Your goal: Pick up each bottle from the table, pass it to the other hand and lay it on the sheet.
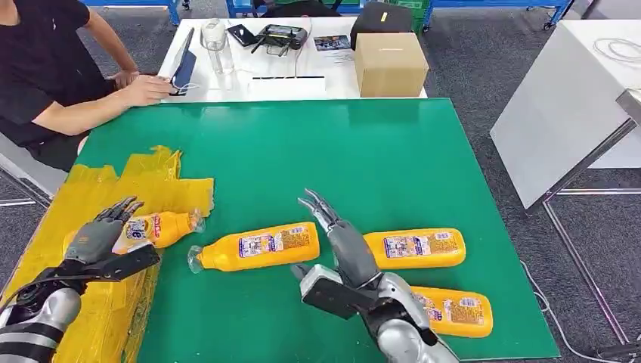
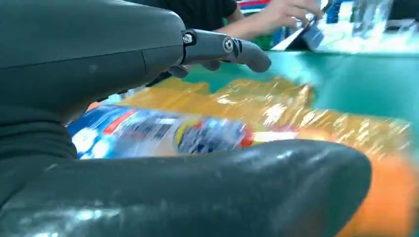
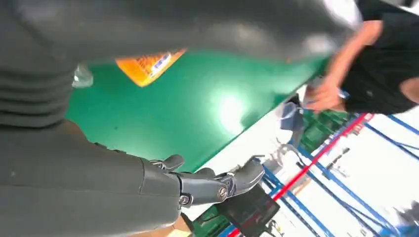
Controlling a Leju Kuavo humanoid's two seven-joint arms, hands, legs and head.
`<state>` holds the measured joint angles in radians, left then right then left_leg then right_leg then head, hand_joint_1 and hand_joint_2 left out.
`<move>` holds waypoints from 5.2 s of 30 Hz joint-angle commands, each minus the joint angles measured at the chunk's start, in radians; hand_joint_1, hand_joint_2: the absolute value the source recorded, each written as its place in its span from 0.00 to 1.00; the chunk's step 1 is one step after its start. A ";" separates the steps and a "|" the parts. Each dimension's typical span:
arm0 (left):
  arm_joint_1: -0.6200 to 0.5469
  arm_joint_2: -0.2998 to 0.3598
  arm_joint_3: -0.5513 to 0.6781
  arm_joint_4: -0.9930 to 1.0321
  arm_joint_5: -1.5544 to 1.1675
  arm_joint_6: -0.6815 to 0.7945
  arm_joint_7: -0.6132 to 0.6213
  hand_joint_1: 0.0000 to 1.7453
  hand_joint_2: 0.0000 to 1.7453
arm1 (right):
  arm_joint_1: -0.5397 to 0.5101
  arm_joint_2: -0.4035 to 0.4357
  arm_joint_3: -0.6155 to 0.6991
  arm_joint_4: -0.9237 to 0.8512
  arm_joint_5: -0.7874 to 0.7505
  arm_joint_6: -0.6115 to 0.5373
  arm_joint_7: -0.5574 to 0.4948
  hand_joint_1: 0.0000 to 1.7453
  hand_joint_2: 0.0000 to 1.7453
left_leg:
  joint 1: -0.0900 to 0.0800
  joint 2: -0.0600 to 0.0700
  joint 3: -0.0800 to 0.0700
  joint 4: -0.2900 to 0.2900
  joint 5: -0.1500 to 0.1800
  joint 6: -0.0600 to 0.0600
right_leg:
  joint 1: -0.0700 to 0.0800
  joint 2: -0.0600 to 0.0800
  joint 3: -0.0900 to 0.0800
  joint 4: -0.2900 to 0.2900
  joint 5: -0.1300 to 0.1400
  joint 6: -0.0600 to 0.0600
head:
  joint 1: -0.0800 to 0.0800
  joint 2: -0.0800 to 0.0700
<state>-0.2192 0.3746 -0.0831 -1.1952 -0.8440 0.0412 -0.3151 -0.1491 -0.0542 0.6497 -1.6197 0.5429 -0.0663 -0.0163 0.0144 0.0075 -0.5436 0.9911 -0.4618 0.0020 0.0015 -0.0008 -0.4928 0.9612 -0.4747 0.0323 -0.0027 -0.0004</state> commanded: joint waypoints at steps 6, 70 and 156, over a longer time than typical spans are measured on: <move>-0.013 -0.288 0.105 -0.320 0.416 -0.035 -0.045 0.00 0.00 | -0.297 0.116 0.146 0.471 0.098 0.050 0.125 0.00 1.00 | 0.000 0.000 0.000 0.000 0.001 0.002 | 0.000 0.001 0.000 -0.001 0.001 0.001 | 0.000 0.000; -0.053 -0.320 0.051 -0.261 0.477 -0.055 -0.087 0.00 0.00 | -0.484 0.192 0.584 0.977 0.369 0.306 0.164 1.00 1.00 | -0.001 -0.003 0.000 -0.001 0.002 0.001 | 0.000 -0.002 0.001 -0.001 0.001 0.001 | 0.000 0.000; 0.507 -0.452 -0.214 -0.727 1.327 -0.163 0.089 0.00 1.00 | -0.067 0.070 0.222 0.218 -0.057 -0.011 -0.021 1.00 1.00 | -0.003 0.000 -0.005 -0.001 0.000 0.001 | -0.003 0.000 -0.005 0.000 0.000 0.000 | 0.000 0.000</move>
<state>0.2902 -0.1213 -0.2697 -1.9512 0.4734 -0.1171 -0.2327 -0.1529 0.0286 0.8068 -1.4717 0.4727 -0.1076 -0.0492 0.0122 0.0068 -0.5500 0.9916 -0.4616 0.0027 -0.0009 -0.0017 -0.4991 0.9619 -0.4746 0.0326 -0.0031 -0.0004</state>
